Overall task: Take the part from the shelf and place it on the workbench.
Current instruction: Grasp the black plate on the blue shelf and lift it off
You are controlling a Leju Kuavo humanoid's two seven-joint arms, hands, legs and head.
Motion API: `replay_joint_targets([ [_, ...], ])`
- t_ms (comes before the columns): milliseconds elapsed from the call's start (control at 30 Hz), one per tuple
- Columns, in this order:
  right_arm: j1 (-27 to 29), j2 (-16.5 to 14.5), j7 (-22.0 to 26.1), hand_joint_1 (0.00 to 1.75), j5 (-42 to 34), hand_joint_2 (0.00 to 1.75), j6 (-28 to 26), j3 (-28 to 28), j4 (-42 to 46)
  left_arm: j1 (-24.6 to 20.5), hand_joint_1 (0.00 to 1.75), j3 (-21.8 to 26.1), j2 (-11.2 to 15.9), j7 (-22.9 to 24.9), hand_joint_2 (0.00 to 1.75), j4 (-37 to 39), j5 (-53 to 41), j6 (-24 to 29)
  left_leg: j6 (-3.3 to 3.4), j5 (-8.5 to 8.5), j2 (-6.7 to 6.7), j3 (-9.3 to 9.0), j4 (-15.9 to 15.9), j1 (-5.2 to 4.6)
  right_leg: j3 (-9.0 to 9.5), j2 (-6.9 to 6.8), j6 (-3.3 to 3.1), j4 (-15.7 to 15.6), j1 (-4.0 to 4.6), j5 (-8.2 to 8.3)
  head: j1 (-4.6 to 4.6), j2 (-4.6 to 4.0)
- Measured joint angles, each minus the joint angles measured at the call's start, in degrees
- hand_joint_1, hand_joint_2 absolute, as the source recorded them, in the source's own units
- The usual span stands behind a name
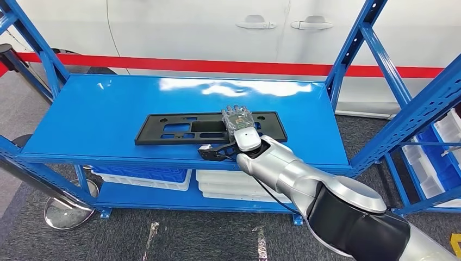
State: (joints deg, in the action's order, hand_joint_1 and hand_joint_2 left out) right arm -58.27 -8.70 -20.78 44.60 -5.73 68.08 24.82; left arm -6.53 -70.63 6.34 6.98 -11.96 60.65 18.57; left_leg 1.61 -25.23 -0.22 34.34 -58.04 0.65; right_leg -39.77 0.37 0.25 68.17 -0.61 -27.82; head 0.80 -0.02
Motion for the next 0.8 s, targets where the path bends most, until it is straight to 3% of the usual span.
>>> replay_joint_targets([
  [67,-0.2,0.2,0.0,0.0,0.0,1.75,0.0,0.0,0.0,-0.1,0.0,0.0,0.0,-0.2,0.0,0.0,0.0,0.0,-0.46,-0.41,-0.04,0.29,-0.6,-0.24,3.13,-0.07,-0.31,-6.5,0.04,2.29,-0.06,0.0],
  [100,-0.3,0.2,-0.1,0.0,-0.1,1.75,0.1,0.0,0.0,-0.1,0.0,0.0,0.1,-0.4,0.0,0.0,0.0,0.1,-0.71,-0.53,-0.06,0.44,-0.9,-0.34,3.84,-0.07,-0.47,-8.0,0.12,2.53,-0.08,0.01],
  [233,-0.3,0.5,-0.1,0.0,-0.2,1.75,0.2,0.0,-0.1,-0.2,0.0,0.0,0.3,-0.7,0.0,0.0,0.1,0.2,-1.78,-1.13,-0.05,0.8,-1.5,-0.22,4.1,-0.08,-1.56,-8.8,-0.01,2.68,-0.16,0.0],
  [300,-0.4,0.5,-0.1,0.0,-0.2,1.75,0.2,0.0,-0.1,-0.3,0.0,0.0,0.3,-0.7,0.0,0.0,0.2,0.2,-2.41,-3.78,0.0,2.62,-5.7,-0.07,4.28,-0.11,-1.95,-9.1,-0.25,2.85,-0.34,0.01],
  [367,-0.3,0.5,-0.1,0.0,-0.2,1.75,0.2,0.0,-0.1,-0.4,0.0,0.0,0.4,-0.7,0.0,0.0,0.2,0.2,-2.91,-6.95,0.02,5.89,-12.9,0.03,4.29,-0.1,-2.1,-9.1,-0.23,2.83,-0.43,0.01],
  [400,-0.2,0.5,-0.1,0.0,-0.3,1.75,0.2,0.0,-0.1,-0.4,0.0,0.0,0.4,-0.7,0.0,0.0,0.2,0.2,-3.05,-7.53,0.02,7.08,-15.3,0.05,4.3,-0.1,-2.13,-9.1,-0.21,2.81,-0.42,0.0],
  [433,-0.1,0.5,-0.1,0.0,-0.3,1.75,0.2,0.0,-0.1,-0.3,0.0,0.0,0.4,-0.8,0.0,0.0,0.2,0.2,-3.09,-7.01,0.02,7.36,-15.8,0.06,4.34,-0.07,-2.14,-9.1,-0.2,2.79,-0.43,0.01],
  [467,-0.1,0.5,-0.1,0.0,-0.3,1.75,0.2,0.0,-0.1,-0.3,0.0,0.0,0.5,-0.8,0.0,0.0,0.2,0.2,-3.03,-5.46,0.02,6.55,-13.9,0.07,4.43,-0.03,-2.12,-9.1,-0.2,2.75,-0.43,0.01],
  [533,-0.1,0.5,0.0,0.0,-0.3,1.75,0.2,0.0,-0.2,-0.3,0.0,0.0,0.6,-0.8,0.0,0.0,0.2,0.2,-2.68,-1.72,0.02,2.97,-6.6,0.02,4.64,0.04,-1.93,-9.1,-0.14,2.63,-0.42,0.01],
  [600,-0.1,0.6,0.2,0.02,-0.5,1.75,0.2,0.0,-0.2,-0.4,0.0,0.0,0.7,-0.8,0.0,0.0,0.2,0.2,-2.19,-0.3,-0.07,0.46,-1.3,-0.25,4.57,0.06,-1.5,-9.1,0.04,2.61,-0.37,0.01],
  [733,0.0,0.6,1.2,1.71,-1.0,1.75,0.2,0.0,-0.2,-0.5,0.0,0.0,0.7,-0.7,0.0,0.0,0.4,0.3,-1.08,-0.13,-0.12,0.02,0.0,-0.25,4.19,0.0,-0.45,-8.8,0.16,2.31,-0.29,-0.01],
  [767,0.0,0.6,1.5,1.75,-1.0,1.75,0.2,0.0,-0.2,-0.4,0.0,0.0,0.8,-0.7,0.0,0.0,0.5,0.3,-0.93,-0.09,-0.12,-0.04,0.2,-0.25,3.91,-0.03,-0.34,-7.9,0.22,1.65,-0.23,-0.01],
  [800,0.0,0.5,1.8,1.75,-1.1,1.75,0.2,0.0,-0.2,-0.4,0.0,0.0,0.8,-0.7,0.0,0.0,0.6,0.3,-0.85,-0.12,-0.15,-0.07,0.2,-0.31,3.91,-0.09,-1.12,-7.7,0.28,1.93,-0.13,0.0],
])
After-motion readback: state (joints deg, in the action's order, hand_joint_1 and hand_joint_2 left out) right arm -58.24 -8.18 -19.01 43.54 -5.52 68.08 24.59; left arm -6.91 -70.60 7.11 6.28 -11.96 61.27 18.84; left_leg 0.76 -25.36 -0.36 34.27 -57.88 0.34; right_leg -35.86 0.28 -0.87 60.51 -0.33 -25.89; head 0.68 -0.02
